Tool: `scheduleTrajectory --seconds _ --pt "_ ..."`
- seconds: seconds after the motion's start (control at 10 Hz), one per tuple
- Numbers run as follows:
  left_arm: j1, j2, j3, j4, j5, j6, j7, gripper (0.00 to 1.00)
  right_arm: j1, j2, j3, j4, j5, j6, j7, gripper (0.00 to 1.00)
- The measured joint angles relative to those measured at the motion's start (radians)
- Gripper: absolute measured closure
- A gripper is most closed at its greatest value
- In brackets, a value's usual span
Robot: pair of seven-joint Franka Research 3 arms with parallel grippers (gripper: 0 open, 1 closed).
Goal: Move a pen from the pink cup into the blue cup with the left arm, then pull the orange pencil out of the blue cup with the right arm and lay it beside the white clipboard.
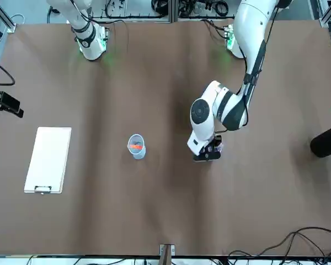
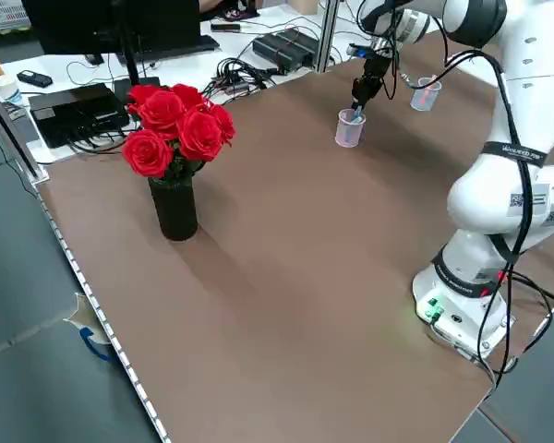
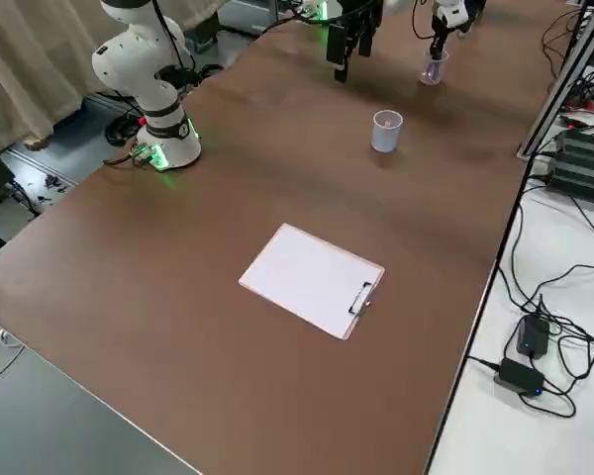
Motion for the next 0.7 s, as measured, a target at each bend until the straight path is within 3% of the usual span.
scheduleTrajectory --seconds 0.2,0.5,0.7 --pt "0.0 0.0 0.0 0.0 0.0 -0.007 0.0 0.65 0.0 0.0 0.0 0.0 0.0 0.0 0.0 0.0" --pt "0.0 -0.004 0.0 0.003 0.001 -0.009 0.0 0.81 0.0 0.0 0.0 0.0 0.0 -0.001 0.0 0.0" --pt "0.0 -0.013 0.0 0.004 0.001 -0.01 0.0 0.83 0.0 0.0 0.0 0.0 0.0 -0.001 0.0 0.0"
